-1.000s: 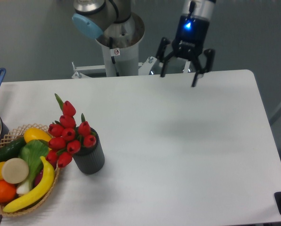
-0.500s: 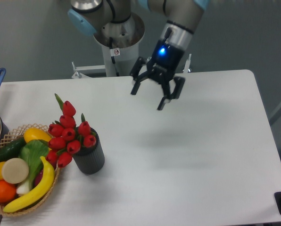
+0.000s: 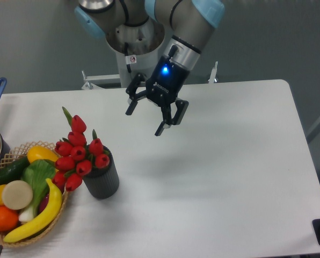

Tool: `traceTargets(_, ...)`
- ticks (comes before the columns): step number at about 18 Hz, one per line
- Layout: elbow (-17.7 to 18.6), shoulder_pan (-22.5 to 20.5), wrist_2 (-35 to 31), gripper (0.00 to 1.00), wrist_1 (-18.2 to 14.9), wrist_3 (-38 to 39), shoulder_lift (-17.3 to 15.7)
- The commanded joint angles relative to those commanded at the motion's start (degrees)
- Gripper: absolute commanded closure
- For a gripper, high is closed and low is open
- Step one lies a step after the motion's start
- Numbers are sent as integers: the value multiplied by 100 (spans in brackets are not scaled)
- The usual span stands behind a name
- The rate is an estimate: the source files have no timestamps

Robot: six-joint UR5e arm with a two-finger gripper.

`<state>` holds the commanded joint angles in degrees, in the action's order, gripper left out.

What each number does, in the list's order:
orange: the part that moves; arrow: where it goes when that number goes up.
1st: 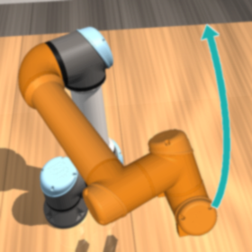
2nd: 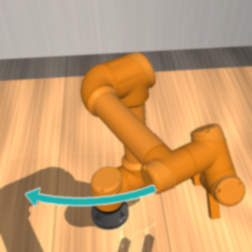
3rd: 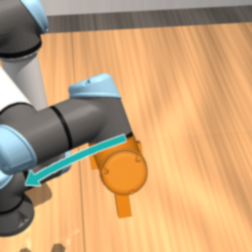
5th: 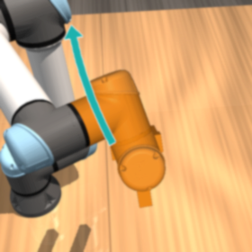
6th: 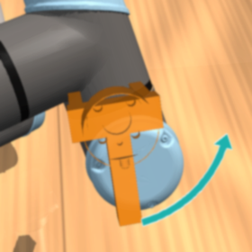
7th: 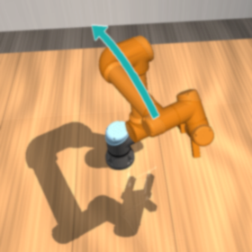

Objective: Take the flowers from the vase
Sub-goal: 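Lower the open gripper toward the tulip stems above the black vase, then position the gripper fingers around the tulip stems at the vase rim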

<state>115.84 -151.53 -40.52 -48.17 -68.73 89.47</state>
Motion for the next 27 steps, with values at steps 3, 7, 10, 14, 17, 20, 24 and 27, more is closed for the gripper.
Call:
traceTargets(3,26,202,-18,0,210,-18,176)
traceTargets(7,35,351,-9,0,334,-44,422)
traceTargets(10,-35,493,0,0,413,-53,580)
traceTargets(14,-44,703,-9,0,501,-44,721)
traceTargets(17,-27,783,-18,0,501,-44,774)
traceTargets(20,-9,870,-18,0,501,-44,783)
traceTargets(24,0,976,-18,0,501,-35,783)
traceTargets(27,-52,1037,-18,0,510,-44,861)
